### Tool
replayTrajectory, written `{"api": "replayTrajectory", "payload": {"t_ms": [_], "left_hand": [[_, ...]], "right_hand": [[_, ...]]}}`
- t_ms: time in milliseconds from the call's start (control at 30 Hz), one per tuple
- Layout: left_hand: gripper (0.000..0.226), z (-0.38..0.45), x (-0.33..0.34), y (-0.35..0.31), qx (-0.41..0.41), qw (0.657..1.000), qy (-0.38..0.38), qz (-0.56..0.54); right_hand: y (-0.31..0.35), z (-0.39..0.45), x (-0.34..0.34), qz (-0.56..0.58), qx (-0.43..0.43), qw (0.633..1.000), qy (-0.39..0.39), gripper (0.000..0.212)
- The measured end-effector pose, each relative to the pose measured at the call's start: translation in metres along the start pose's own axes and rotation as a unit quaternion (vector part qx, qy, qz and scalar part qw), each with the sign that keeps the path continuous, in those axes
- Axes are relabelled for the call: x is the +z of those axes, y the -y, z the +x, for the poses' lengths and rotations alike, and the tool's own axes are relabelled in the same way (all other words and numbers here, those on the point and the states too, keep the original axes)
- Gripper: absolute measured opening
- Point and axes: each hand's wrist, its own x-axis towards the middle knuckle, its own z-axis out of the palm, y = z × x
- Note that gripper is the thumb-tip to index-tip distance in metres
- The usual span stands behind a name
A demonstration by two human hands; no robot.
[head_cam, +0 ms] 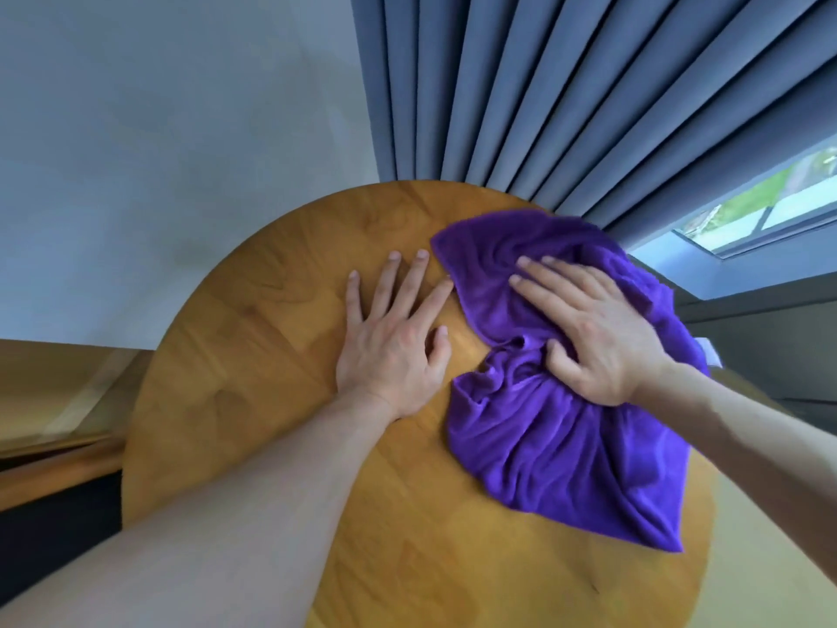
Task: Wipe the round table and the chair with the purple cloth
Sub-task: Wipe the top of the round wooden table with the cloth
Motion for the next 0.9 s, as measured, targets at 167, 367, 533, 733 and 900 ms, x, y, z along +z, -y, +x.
{"api": "replayTrajectory", "payload": {"t_ms": [167, 367, 533, 733, 900], "left_hand": [[0.065, 0.000, 0.000, 0.001, 0.000, 1.000, 0.014, 0.002], [0.063, 0.000, -0.002, 0.001, 0.004, 1.000, 0.009, 0.006], [0.063, 0.000, -0.003, 0.000, 0.006, 1.000, 0.014, 0.011], [0.060, 0.001, -0.004, -0.001, -0.006, 1.000, 0.014, 0.004], [0.063, -0.001, -0.003, -0.001, 0.000, 1.000, 0.013, 0.008]], "right_hand": [[0.035, 0.005, 0.012, 0.062, 0.235, 0.960, -0.135, 0.069], [0.116, 0.011, 0.029, 0.095, 0.425, 0.888, -0.151, 0.070], [0.115, -0.028, 0.033, 0.053, 0.198, 0.978, -0.033, 0.072], [0.001, -0.021, -0.001, -0.016, -0.038, 0.998, 0.054, 0.076], [0.039, -0.004, 0.013, 0.062, 0.302, 0.945, -0.113, 0.070]]}}
